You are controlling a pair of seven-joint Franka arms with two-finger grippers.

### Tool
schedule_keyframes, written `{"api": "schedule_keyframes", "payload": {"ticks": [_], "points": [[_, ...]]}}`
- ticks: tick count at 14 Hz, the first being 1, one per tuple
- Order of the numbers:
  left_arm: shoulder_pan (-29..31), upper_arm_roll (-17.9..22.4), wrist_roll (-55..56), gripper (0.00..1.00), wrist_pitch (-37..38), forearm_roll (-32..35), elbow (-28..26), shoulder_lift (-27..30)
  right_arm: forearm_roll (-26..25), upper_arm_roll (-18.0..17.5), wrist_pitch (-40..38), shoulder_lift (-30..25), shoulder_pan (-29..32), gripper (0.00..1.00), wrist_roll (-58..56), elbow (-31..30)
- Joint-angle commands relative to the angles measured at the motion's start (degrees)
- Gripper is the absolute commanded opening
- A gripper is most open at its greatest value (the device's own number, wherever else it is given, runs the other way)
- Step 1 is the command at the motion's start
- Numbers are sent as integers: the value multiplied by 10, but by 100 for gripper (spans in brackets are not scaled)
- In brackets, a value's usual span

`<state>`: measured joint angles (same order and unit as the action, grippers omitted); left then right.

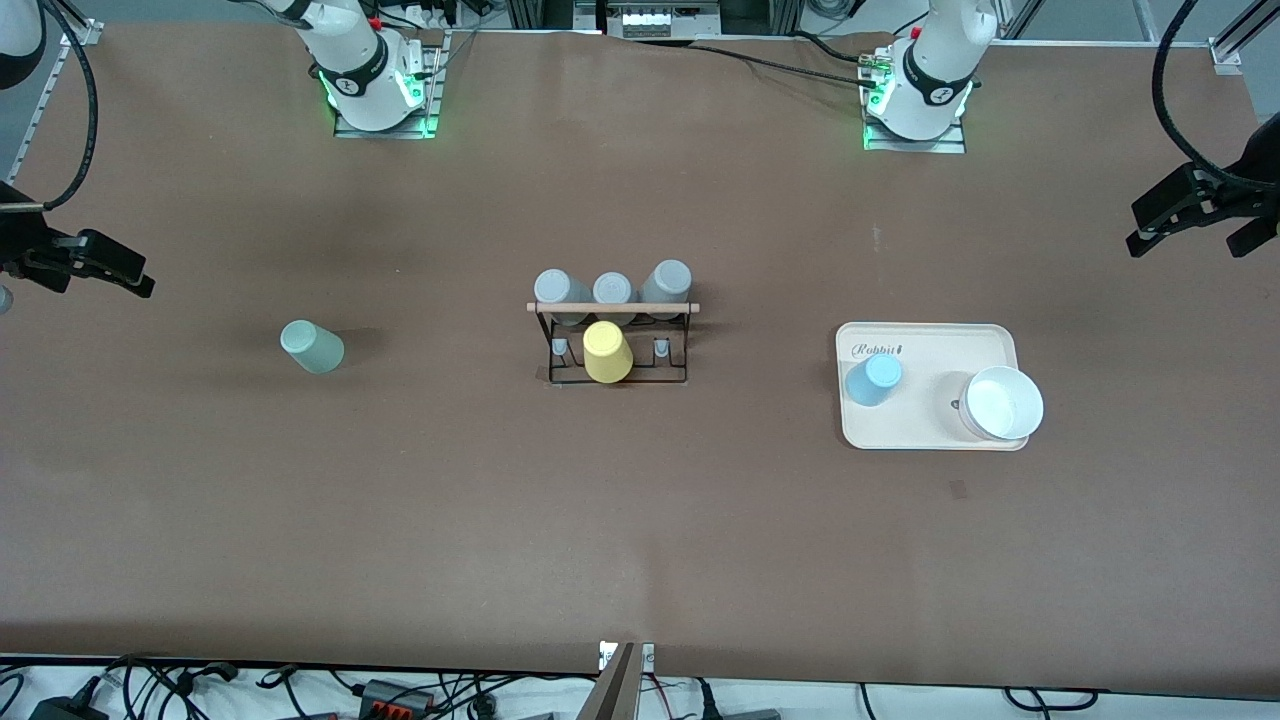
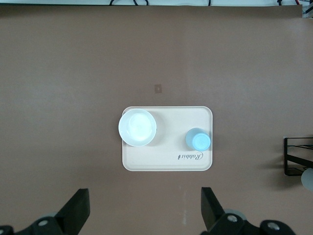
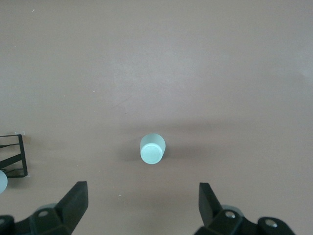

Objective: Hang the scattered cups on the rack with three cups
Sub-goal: 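Move the left gripper down to the light blue cup on the tray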

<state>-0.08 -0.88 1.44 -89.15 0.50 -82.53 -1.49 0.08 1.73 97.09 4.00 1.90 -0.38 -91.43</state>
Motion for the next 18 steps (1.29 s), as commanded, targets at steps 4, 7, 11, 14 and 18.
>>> {"api": "schedule_keyframes", "payload": {"ticks": [4,7,11,14,18], "points": [[-1,-17,3,100,13,-1,4,-21,2,-8,8,-20,8,100,-8,-24],[-15,-25,25,100,2,-2,-5,-61,2,-8,12,-16,8,100,-8,-23],[-55,-25,98,100,-103,-4,-86,-94,3,-9,12,-13,8,100,-8,-23],[-73,-26,151,100,-213,-4,-173,-96,1,-9,11,-5,2,100,-8,-20],[-97,-28,187,100,-303,-4,-239,-139,3,-9,12,1,2,100,-7,-13]]}}
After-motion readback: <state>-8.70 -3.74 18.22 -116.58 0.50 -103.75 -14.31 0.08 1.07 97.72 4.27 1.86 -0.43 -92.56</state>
